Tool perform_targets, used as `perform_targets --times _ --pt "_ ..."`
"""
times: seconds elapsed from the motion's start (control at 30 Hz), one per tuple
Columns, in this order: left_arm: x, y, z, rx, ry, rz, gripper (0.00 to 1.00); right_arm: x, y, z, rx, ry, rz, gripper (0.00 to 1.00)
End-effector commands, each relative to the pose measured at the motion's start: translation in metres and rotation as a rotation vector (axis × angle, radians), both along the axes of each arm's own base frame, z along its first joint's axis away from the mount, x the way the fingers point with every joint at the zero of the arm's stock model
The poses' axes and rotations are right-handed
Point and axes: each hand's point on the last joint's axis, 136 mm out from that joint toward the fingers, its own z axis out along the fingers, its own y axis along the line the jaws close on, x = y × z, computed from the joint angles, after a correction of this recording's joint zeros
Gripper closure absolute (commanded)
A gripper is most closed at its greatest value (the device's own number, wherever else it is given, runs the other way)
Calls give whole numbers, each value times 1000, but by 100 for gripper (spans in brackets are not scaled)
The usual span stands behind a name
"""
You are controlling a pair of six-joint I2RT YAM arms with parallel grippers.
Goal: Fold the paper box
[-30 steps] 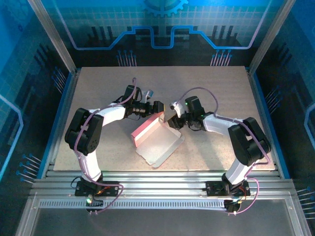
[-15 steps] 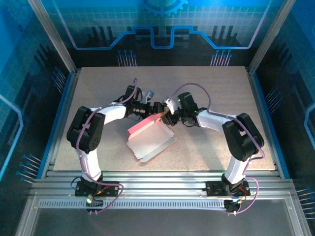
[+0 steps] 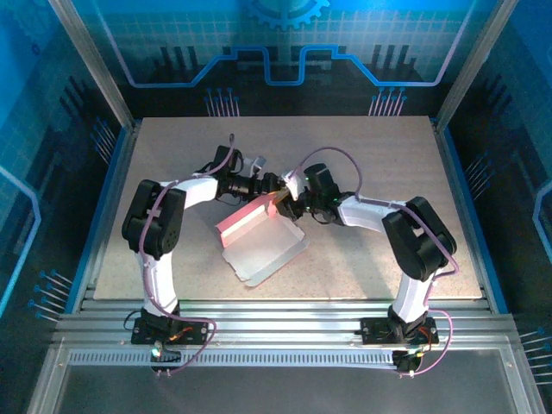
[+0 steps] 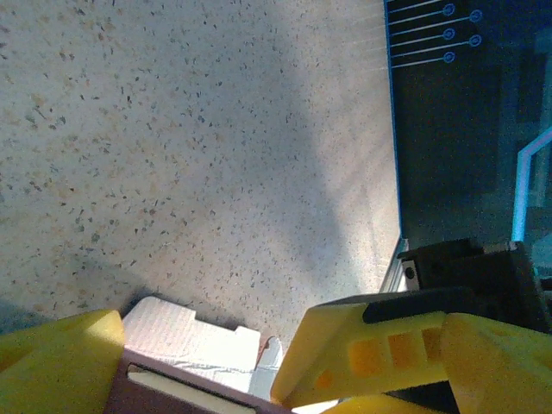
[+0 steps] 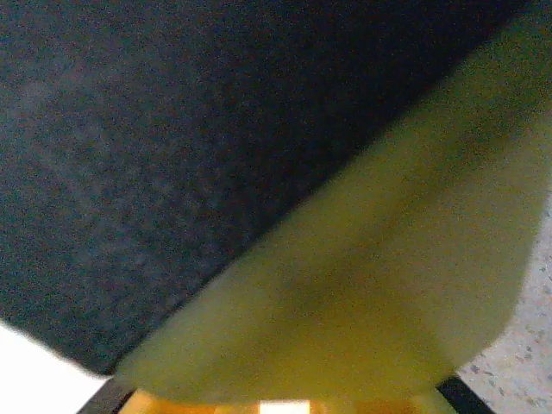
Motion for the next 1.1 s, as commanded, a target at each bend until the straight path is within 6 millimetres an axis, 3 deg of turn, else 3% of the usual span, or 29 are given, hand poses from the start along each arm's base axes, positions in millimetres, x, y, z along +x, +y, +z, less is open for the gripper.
perform_targets --times 0.0,0.5,1.07 --pt "-13 -12 14 -96 51 -100 7 4 23 6 48 -42 7 80" --pt "-16 -13 13 -124 122 -141 11 14 39 0 27 -65 -32 70" --pt "-17 -11 11 -110 139 -132 12 29 24 -15 -154 -177 -209 83"
